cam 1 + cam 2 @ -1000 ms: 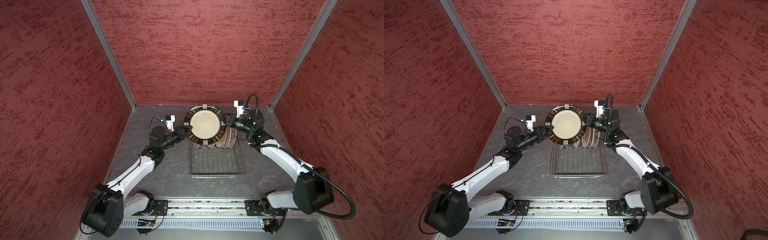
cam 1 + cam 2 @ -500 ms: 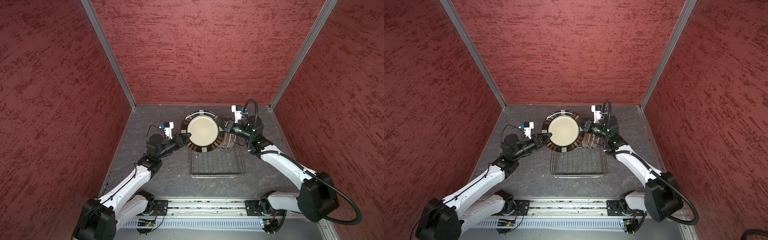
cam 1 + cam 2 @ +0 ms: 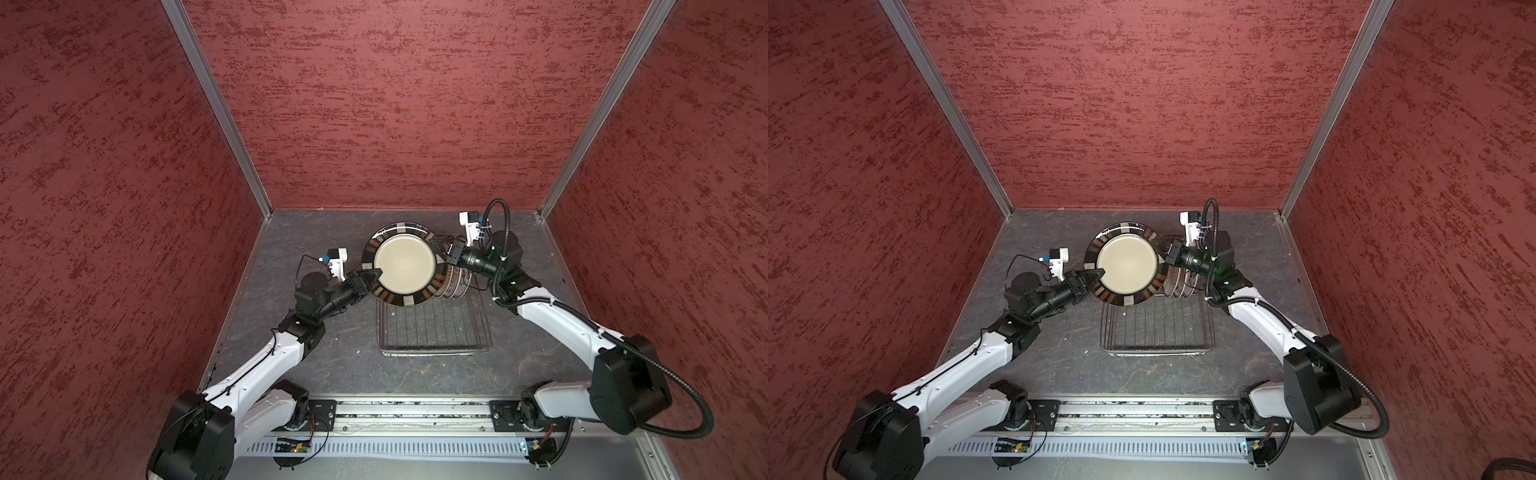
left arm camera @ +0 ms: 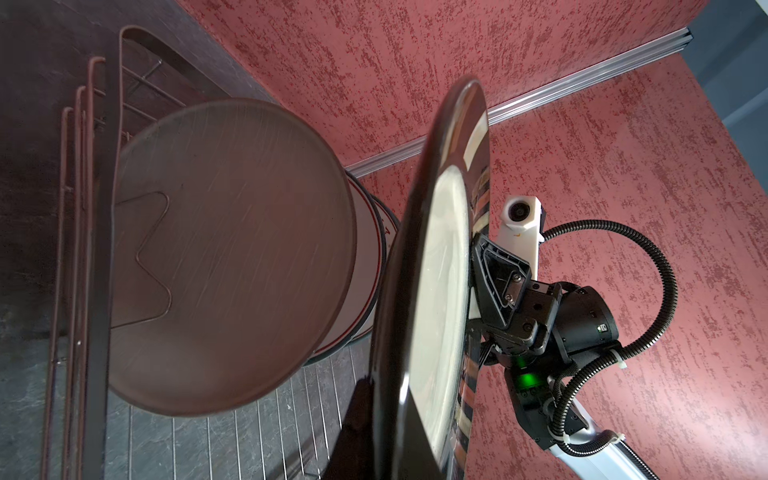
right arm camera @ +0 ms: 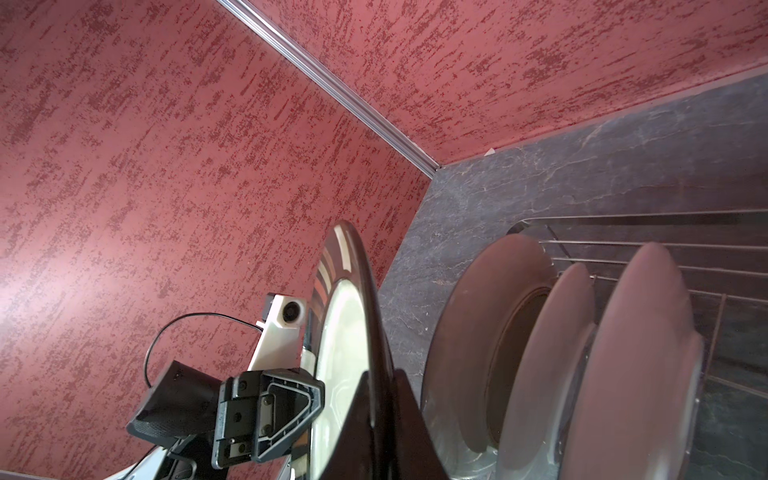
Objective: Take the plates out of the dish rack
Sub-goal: 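Open the right gripper to release the plate while the left holds it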
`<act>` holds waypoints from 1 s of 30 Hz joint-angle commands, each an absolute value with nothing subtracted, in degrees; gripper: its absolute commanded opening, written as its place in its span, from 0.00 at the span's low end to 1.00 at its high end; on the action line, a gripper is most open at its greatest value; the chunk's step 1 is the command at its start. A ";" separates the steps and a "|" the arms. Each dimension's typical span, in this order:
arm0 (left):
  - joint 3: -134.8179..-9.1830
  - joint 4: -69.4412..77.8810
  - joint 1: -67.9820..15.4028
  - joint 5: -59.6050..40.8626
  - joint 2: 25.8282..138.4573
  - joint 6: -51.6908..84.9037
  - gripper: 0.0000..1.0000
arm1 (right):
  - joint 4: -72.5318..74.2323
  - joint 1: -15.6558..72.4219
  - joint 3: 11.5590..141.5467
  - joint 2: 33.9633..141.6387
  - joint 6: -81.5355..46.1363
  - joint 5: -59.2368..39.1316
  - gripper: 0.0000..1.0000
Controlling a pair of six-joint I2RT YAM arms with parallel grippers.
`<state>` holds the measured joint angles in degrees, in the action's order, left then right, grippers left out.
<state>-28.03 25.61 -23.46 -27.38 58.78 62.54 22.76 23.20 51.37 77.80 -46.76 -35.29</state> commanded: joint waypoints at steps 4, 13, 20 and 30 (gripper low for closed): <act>-28.71 39.06 -22.05 -30.76 58.60 67.81 0.00 | 27.52 23.90 51.37 76.45 -46.84 -37.13 0.54; -28.59 38.14 -19.36 -31.25 55.88 69.08 0.00 | 24.14 23.86 51.94 76.40 -46.39 -36.72 0.99; -28.30 37.00 -18.63 -31.49 54.15 68.99 0.00 | 23.30 23.86 51.66 75.20 -44.85 -35.45 0.99; -28.48 33.86 -17.54 -31.20 51.97 68.20 0.00 | 23.44 23.90 48.74 68.46 -42.49 -34.21 0.99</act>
